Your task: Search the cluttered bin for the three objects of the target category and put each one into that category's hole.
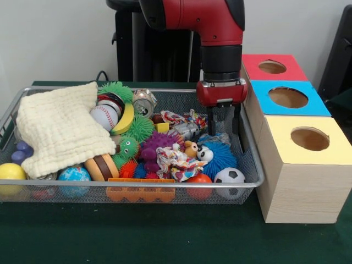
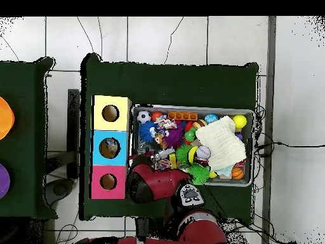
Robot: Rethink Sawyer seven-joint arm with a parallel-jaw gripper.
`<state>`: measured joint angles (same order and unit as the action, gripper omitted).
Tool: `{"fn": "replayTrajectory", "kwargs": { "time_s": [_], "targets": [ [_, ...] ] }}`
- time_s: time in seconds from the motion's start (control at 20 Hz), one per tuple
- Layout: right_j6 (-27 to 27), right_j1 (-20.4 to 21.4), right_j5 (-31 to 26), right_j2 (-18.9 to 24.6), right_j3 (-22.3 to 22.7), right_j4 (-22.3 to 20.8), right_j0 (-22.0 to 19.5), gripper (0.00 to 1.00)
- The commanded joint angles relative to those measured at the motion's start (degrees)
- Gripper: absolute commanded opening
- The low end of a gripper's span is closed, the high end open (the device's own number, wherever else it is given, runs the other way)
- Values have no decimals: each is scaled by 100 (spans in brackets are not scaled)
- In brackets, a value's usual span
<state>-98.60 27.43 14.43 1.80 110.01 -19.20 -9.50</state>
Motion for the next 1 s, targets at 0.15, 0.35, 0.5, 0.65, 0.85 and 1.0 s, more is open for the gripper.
{"fn": "replayTrajectory", "kwargs": {
  "time_s": [0.15,0.35,0.5,0.65,0.85,1.0],
  "targets": [
    [-756,-1454,-269,-746,-84,168,131,100],
    [-755,-1574,-133,-783,-134,242,189,100],
    [-736,-1697,-58,-809,-232,291,240,100],
    [-725,-1846,31,-816,-335,321,249,100],
    [-731,-2057,195,-895,-484,447,345,100],
    [-721,-2182,301,-972,-583,563,443,100]
  ]
}}
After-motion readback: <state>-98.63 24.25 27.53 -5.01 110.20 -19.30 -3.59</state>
